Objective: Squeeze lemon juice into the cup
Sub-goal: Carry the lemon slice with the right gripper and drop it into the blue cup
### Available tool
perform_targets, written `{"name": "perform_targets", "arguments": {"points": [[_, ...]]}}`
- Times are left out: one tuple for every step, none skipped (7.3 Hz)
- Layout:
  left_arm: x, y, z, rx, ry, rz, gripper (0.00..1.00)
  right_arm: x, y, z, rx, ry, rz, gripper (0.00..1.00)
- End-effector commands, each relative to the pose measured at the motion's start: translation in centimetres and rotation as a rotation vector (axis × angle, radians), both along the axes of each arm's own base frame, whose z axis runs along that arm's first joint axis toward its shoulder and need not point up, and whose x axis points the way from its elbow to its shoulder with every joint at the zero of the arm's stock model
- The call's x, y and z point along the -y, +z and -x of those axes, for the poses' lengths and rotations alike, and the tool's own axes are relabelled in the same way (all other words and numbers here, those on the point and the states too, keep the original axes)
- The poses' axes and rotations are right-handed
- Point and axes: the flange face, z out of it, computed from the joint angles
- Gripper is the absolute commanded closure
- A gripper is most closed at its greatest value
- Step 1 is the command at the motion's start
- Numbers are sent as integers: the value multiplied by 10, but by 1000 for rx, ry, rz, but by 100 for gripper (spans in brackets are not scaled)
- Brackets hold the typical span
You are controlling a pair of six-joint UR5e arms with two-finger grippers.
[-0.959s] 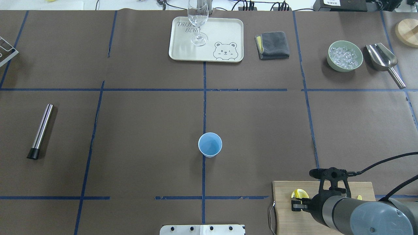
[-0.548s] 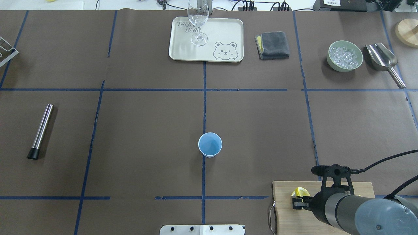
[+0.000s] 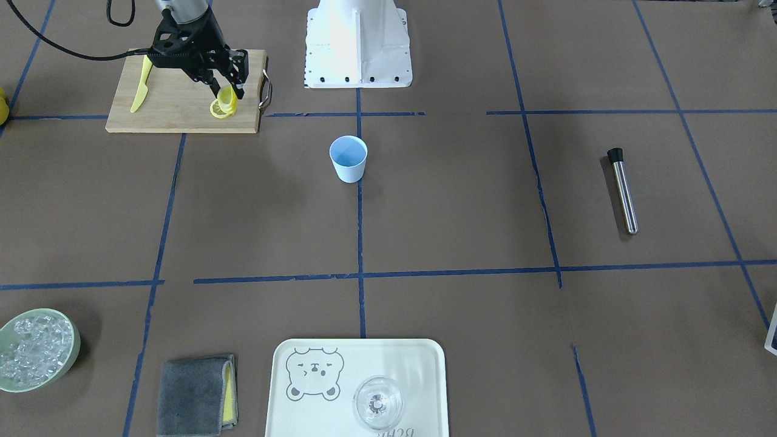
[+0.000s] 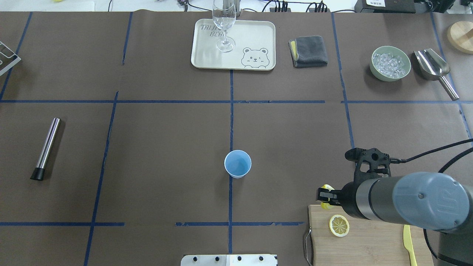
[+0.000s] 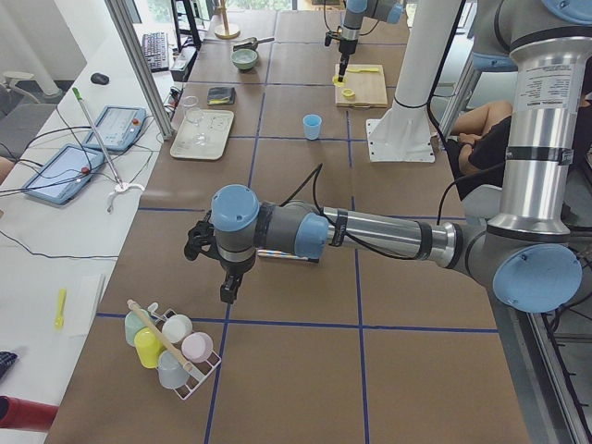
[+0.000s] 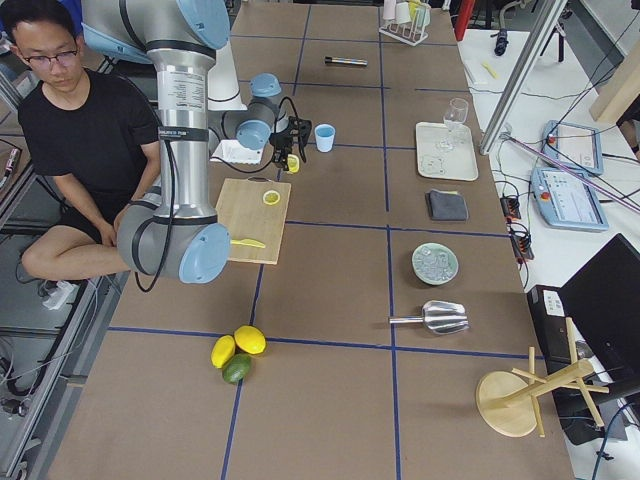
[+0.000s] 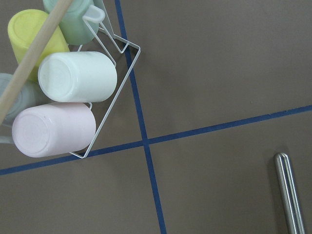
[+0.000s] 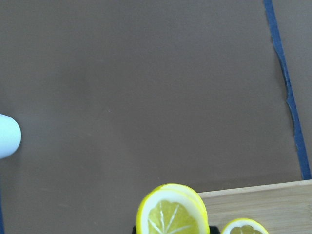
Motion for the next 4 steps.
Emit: {"name": "perform_targets", "arguments": {"points": [[1,2,-2,-2,5,-1,0,50,-100,51,-4,40,6,51],[1,2,-2,-2,5,-1,0,69,-131,85,-14,52,7,51],[1,2,-2,-2,5,-1,0,82,-140,115,-38,54,14,51],[1,2,-2,-2,5,-1,0,88,-149,129,-42,55,15,51]]}}
